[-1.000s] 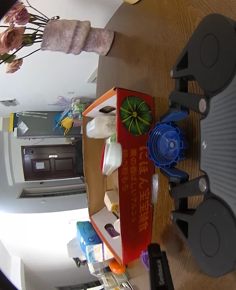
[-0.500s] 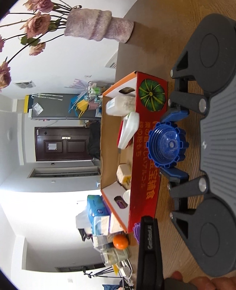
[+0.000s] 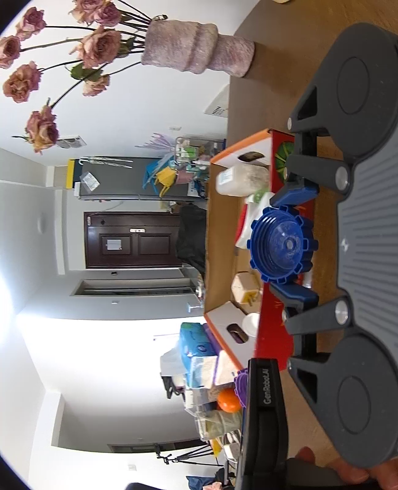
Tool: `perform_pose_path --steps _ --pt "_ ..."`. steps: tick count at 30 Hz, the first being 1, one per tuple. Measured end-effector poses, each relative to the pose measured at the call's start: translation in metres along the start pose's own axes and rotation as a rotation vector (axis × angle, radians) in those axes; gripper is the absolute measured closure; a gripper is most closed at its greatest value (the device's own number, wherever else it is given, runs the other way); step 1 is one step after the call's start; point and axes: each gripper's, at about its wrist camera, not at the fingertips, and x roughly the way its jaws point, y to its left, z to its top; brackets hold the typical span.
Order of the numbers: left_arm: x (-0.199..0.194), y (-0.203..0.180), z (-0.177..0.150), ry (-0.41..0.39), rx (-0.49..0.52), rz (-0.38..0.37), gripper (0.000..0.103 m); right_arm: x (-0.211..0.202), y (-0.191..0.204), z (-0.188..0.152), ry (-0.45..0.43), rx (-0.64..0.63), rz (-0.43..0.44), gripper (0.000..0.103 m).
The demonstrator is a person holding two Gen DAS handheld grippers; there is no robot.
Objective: Organize rigid objects
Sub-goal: 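Carry the purple and blue caps over the red box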
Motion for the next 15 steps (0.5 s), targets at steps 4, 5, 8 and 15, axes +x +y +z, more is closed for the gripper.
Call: perform_pose_path --steps 4,5,8,15 --pt "-0.001 -0.002 0.008 -0.024 -0.006 0.003 0.048 0.0 -0.001 0.007 -0.026 0.004 -0.004 0.051" --pt "0.0 -0.002 0.009 -0.028 -0.007 0.004 0.048 0.001 -0.002 0.009 -0.03 0.005 -0.005 0.051" --pt "0.002 -0.004 0.014 -0.035 -0.014 0.004 0.048 0.005 -0.002 0.013 -0.04 0.006 -0.007 0.051" --pt "0.016 -0.009 0.022 -0.038 -0.018 0.009 0.048 0.021 -0.004 0.023 -0.059 0.005 -0.015 0.051"
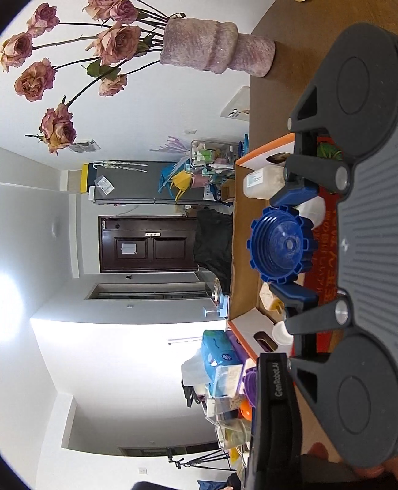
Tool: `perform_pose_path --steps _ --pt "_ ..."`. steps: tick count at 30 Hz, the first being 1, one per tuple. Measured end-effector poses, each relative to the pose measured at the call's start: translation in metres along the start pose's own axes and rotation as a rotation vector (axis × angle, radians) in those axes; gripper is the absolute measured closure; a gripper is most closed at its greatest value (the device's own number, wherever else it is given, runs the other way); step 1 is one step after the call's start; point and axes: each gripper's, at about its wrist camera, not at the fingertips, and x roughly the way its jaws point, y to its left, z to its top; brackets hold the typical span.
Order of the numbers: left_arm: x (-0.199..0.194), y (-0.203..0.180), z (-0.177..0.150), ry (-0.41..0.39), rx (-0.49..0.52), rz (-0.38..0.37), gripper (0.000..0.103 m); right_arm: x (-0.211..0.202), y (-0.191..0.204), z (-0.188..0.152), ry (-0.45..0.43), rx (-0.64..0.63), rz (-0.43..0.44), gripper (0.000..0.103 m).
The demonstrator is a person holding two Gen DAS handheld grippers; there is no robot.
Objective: Organize rigid objects
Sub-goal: 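Carry the purple and blue caps over the red box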
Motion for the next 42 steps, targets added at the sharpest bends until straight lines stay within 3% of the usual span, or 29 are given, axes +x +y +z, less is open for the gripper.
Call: perform_pose_path --steps 18,42 --pt "0.047 -0.014 0.019 -0.001 -0.009 0.018 0.048 0.046 -0.009 0.018 -0.021 -0.012 -0.008 0.051" --pt "0.098 -0.031 0.034 0.023 -0.012 0.017 0.048 0.098 -0.022 0.026 0.02 -0.03 -0.028 0.051"
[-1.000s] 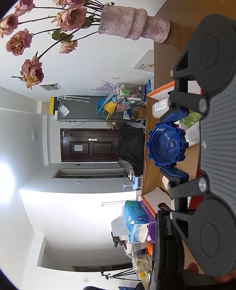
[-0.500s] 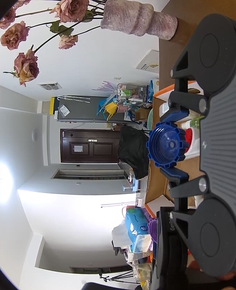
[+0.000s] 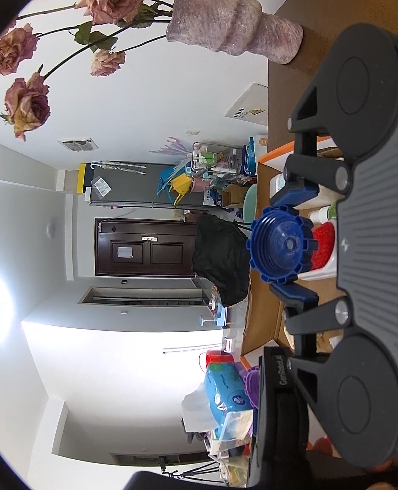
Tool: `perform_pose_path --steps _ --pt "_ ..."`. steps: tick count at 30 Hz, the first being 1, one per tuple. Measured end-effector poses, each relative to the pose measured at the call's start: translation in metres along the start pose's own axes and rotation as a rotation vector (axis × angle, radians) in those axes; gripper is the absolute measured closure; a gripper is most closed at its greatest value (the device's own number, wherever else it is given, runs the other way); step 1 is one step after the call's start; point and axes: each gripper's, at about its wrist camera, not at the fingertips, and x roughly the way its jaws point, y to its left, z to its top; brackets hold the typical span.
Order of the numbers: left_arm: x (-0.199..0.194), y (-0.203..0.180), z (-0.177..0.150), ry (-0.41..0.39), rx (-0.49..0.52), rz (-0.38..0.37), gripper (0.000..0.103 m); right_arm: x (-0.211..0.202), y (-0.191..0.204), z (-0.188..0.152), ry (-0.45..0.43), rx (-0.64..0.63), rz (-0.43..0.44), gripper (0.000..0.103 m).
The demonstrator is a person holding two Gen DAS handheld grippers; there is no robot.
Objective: Organize rigid objects
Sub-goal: 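Carry the purple and blue caps over the red box, then open the right tool to drop the blue cap while the left tool releases the purple cap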
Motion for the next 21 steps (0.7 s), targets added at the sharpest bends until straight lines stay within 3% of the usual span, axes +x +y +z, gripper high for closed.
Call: perform_pose_path --steps 21 --pt "0.032 -0.007 -0.003 0.046 0.011 0.022 0.048 0.031 -0.002 0.001 0.078 -0.017 -0.01 0.051"
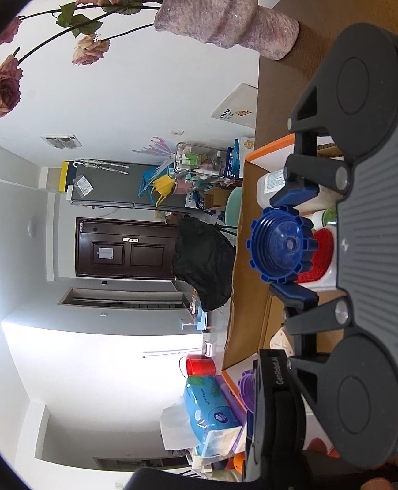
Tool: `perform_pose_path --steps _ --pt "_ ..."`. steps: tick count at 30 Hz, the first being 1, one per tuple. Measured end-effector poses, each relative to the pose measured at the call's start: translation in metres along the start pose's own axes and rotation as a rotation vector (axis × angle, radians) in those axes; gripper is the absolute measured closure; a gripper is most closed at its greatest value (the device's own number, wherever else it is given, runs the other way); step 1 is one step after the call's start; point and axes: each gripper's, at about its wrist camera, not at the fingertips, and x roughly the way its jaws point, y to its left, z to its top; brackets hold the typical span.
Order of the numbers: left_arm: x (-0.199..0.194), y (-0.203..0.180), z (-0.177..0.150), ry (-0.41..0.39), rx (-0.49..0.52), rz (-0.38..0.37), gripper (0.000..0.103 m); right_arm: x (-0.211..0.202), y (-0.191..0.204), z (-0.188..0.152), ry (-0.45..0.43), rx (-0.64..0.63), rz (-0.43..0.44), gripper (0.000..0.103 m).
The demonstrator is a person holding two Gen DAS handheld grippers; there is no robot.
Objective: Organize rigid objects
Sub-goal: 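Open the right tool to drop the blue cap while the left tool releases the purple cap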
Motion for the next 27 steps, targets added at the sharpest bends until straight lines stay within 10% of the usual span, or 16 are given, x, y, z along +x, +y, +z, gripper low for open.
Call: perform_pose_path --steps 8,13,16,27 --pt "-0.003 0.002 0.001 -0.007 -0.009 0.01 0.034 0.001 0.001 0.002 0.023 -0.007 -0.025 0.051" --pt "-0.009 0.007 0.003 -0.037 -0.029 0.053 0.0 -0.005 -0.002 0.005 0.0 -0.004 -0.053 0.014" --pt "-0.009 0.012 0.005 -0.038 -0.043 0.065 0.0 -0.009 -0.004 0.005 -0.026 -0.004 -0.073 0.0" --pt "-0.009 0.018 0.007 -0.022 -0.048 0.052 0.0 -0.01 -0.009 0.006 -0.026 0.008 -0.079 0.0"
